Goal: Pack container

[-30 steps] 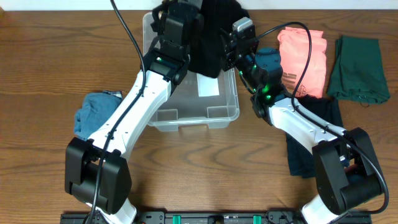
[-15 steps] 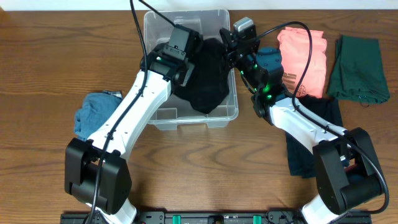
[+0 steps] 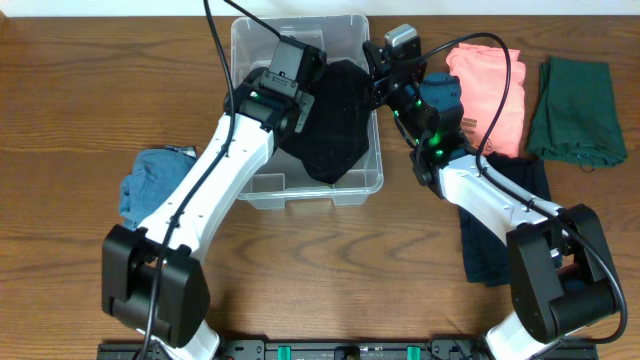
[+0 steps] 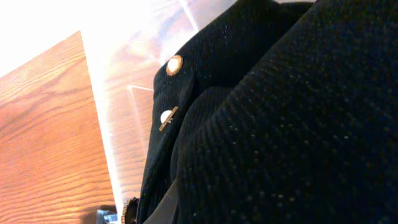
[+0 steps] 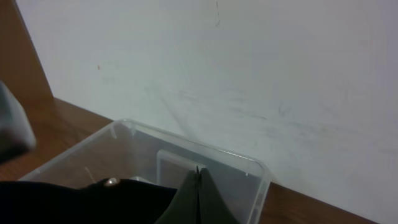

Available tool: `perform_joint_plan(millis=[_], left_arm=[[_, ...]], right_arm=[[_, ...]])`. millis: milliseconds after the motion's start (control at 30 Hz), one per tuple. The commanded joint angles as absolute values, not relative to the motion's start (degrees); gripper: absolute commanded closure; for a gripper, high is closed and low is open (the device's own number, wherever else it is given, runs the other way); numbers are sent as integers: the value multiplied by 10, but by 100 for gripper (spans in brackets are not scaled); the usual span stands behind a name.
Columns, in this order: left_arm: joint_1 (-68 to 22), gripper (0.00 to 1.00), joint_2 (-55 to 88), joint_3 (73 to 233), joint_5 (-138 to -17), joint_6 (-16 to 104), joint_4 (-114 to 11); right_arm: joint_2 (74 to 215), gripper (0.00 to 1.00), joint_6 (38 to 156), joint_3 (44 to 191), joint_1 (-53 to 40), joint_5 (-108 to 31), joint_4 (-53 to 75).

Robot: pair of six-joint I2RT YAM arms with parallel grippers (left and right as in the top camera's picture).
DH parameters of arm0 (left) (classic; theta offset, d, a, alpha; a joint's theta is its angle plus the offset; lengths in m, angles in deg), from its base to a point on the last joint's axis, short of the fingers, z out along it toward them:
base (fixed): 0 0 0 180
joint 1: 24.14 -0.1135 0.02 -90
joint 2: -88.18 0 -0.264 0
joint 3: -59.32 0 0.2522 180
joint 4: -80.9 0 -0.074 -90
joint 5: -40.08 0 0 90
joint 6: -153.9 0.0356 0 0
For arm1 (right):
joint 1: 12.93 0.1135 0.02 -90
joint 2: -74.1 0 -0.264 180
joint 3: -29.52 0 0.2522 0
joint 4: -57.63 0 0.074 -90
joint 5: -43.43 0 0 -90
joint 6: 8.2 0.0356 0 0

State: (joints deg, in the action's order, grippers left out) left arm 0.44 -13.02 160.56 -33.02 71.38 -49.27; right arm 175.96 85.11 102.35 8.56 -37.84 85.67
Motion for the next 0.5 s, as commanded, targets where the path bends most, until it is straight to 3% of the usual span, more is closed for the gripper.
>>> perform_joint_plan(millis=[0, 200, 467], left_arm=[[11, 94, -49, 1653, -309, 711, -498], [24, 94, 52, 1656, -314, 706, -452], [24, 94, 88, 1656, -355, 689, -364]], right_arm=[[1766, 99, 843, 1028, 82, -382, 858], [1756, 99, 843, 1028, 72, -389, 860], [1640, 99, 880, 1028, -26, -571, 787]])
